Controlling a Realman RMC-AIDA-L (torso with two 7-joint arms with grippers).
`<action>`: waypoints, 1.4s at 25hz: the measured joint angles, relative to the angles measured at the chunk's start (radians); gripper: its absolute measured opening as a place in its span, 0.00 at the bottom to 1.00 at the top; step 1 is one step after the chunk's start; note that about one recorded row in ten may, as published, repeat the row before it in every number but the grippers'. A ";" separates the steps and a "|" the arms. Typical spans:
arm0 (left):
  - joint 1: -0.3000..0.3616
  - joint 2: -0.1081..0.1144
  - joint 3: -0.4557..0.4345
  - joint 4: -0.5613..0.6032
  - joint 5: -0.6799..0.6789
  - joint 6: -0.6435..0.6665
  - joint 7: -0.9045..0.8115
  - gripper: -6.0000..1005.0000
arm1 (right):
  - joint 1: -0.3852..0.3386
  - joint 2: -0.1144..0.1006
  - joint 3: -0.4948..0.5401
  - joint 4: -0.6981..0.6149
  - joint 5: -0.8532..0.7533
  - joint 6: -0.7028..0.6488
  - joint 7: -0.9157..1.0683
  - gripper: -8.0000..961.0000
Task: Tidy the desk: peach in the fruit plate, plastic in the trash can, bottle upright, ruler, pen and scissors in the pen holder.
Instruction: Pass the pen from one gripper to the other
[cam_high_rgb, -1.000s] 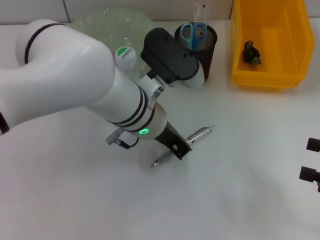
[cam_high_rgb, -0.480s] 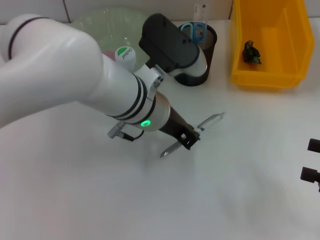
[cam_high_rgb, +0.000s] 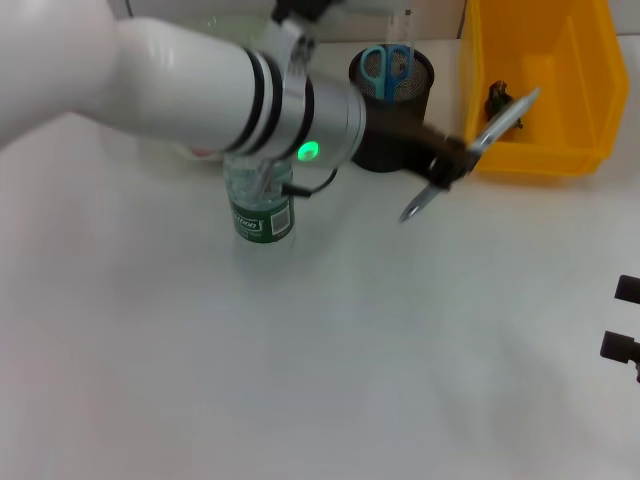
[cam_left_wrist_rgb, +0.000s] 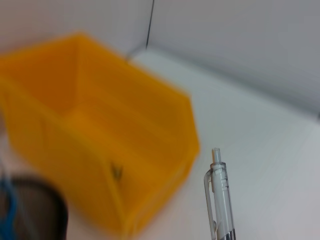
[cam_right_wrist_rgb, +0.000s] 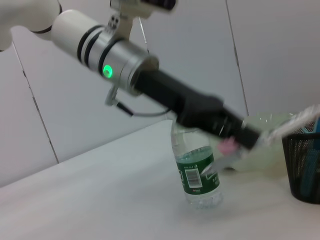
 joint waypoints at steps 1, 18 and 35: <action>-0.006 0.000 -0.034 -0.014 -0.066 -0.015 0.047 0.14 | 0.001 0.000 0.000 0.005 0.000 0.000 0.000 0.71; -0.216 -0.003 -0.326 -0.492 -0.852 -0.112 0.717 0.14 | 0.028 -0.002 -0.004 0.086 0.001 0.026 -0.029 0.69; -0.273 -0.004 -0.297 -0.664 -1.236 -0.231 1.164 0.14 | 0.084 0.007 0.098 0.165 0.087 0.047 0.011 0.68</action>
